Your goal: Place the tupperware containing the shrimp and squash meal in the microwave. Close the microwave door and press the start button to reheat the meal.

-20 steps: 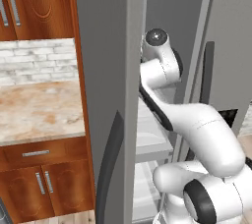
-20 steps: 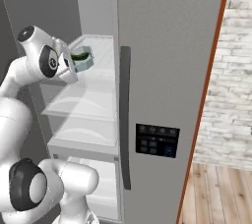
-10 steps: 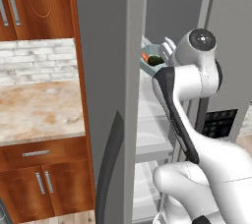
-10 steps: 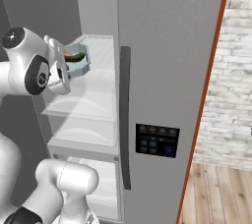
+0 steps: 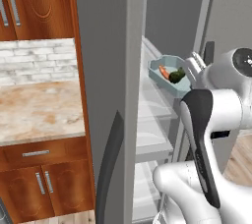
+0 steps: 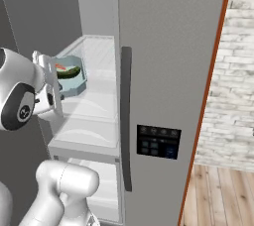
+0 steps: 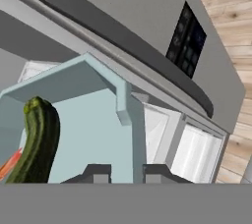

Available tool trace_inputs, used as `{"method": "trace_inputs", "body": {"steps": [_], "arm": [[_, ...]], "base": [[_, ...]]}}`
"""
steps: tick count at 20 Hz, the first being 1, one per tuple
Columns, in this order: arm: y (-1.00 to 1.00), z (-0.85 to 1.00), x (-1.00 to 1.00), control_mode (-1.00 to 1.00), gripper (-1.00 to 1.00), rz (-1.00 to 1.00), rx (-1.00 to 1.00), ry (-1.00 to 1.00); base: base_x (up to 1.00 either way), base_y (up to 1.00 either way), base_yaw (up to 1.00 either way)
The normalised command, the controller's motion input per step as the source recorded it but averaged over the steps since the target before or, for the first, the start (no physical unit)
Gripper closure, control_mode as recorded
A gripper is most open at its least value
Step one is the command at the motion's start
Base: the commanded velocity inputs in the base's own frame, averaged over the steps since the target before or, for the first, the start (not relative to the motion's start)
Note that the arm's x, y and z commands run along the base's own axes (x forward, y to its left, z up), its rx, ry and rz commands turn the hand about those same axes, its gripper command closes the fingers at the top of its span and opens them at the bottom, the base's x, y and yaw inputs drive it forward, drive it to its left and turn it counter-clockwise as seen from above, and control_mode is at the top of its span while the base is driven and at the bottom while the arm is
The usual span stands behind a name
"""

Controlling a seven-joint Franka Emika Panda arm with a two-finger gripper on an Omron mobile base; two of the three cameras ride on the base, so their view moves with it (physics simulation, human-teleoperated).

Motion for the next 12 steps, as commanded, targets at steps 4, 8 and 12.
{"method": "trace_inputs", "body": {"steps": [4,8,12], "arm": [[-0.27,0.00,-0.61,-1.00,1.00,-0.02,0.00,0.00],[-0.11,0.00,-0.16,-1.00,1.00,0.00,0.00,0.00],[0.00,0.00,0.00,-1.00,1.00,0.00,0.00,0.00]], "base": [[0.00,0.00,0.00],[0.00,0.00,0.00],[0.00,0.00,0.00]]}}
